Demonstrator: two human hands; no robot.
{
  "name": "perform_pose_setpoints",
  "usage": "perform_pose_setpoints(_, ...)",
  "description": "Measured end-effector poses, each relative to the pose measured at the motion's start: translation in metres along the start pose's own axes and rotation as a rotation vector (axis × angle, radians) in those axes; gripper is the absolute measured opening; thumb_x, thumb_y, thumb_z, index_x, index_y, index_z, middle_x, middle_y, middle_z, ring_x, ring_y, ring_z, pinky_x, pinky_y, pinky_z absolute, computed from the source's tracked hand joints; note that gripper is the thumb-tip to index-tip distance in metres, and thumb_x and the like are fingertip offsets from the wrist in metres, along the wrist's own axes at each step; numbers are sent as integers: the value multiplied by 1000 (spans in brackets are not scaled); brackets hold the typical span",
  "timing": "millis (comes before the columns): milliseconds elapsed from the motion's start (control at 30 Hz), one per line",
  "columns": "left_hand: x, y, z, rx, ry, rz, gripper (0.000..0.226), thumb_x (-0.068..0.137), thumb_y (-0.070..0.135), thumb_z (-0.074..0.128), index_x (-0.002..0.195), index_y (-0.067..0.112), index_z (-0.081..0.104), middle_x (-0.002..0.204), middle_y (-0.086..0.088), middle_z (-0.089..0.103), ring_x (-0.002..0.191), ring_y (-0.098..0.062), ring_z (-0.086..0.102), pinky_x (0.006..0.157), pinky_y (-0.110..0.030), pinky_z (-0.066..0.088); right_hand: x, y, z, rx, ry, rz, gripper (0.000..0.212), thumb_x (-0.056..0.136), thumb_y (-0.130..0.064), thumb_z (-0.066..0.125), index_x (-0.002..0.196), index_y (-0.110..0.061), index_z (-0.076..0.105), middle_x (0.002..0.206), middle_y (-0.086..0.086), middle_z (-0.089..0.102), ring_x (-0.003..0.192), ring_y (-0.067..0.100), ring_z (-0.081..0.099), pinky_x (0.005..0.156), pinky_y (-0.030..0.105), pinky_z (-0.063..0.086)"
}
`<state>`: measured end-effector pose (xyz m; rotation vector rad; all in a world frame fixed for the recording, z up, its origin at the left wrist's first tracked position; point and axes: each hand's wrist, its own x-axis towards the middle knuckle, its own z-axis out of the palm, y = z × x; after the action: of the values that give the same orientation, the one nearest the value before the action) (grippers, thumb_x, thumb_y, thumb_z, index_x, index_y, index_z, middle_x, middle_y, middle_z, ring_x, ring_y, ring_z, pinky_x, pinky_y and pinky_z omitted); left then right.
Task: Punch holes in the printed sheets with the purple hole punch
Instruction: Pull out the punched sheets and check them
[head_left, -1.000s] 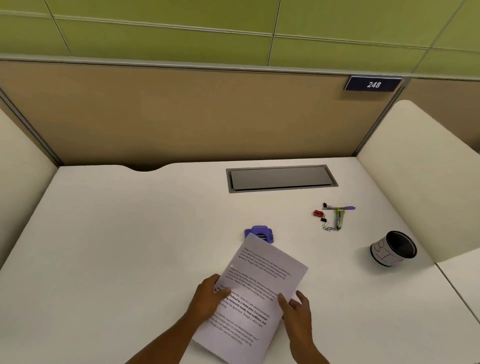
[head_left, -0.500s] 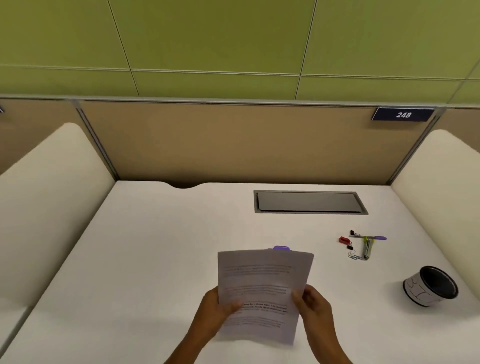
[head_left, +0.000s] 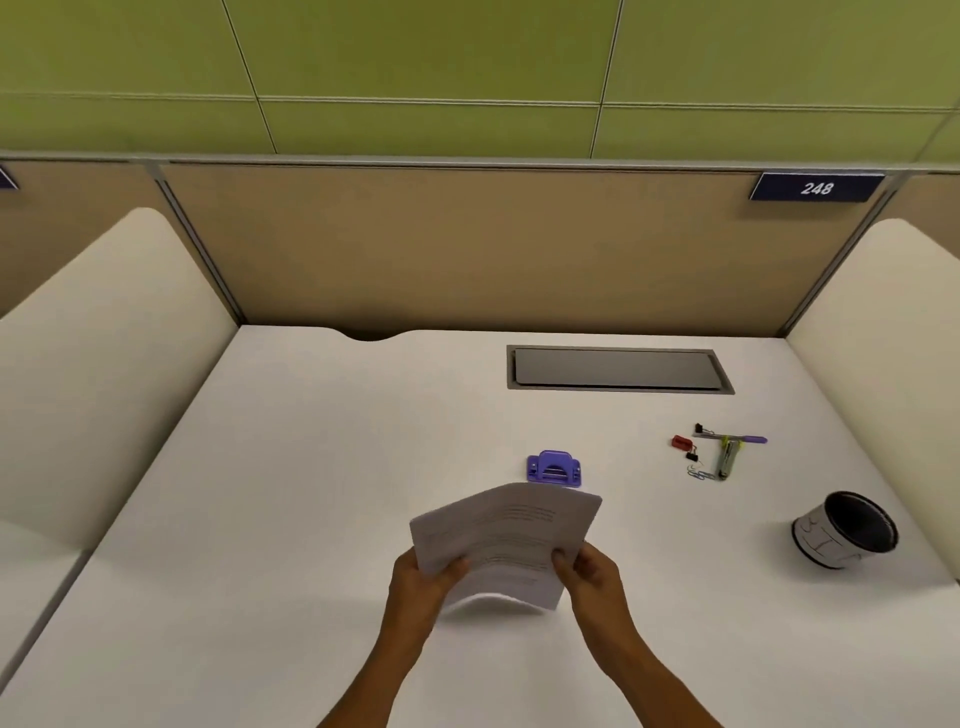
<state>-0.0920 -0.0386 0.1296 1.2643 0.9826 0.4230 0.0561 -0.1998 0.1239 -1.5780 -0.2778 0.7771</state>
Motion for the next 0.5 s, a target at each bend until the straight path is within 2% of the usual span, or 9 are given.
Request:
perform_pose_setpoints(100, 1, 3, -1, 4, 6, 41, 36, 77, 16, 83, 109, 25, 70, 98, 5, 77, 90, -9, 72, 65, -13, 55, 2, -3, -1, -10, 26, -30, 33, 99, -10, 58, 113, -36, 71, 111, -8, 75, 102, 8, 70, 84, 24, 54)
perform_pose_setpoints(233, 5, 1, -4, 2, -14, 27, 37, 78, 11, 82, 110, 23, 68, 103, 4, 76, 97, -14, 70, 68, -13, 56, 3, -2, 0, -33, 9, -26, 35, 100, -12, 57, 118, -41, 65, 112, -13, 74, 103, 4, 69, 76, 16, 57)
perform_pose_setpoints(333, 7, -2, -6, 24, -23, 31, 35, 82, 10, 78, 113, 19, 67, 106, 2, 75, 101, -16, 69, 70, -12, 56, 3, -3, 2, -47, 0, -11, 32, 102, -15, 54, 118, -40, 65, 112, -13, 74, 105, 6, 69, 77, 17, 57)
perform_pose_setpoints(500, 9, 3, -3, 33, 15, 48, 26, 83, 19, 78, 106, 28, 68, 98, 9, 76, 90, -12, 72, 65, -14, 57, 3, -12, 4, -53, 34, -44, 35, 106, -18, 45, 114, -43, 69, 109, -9, 75, 100, 7, 70, 78, 16, 56)
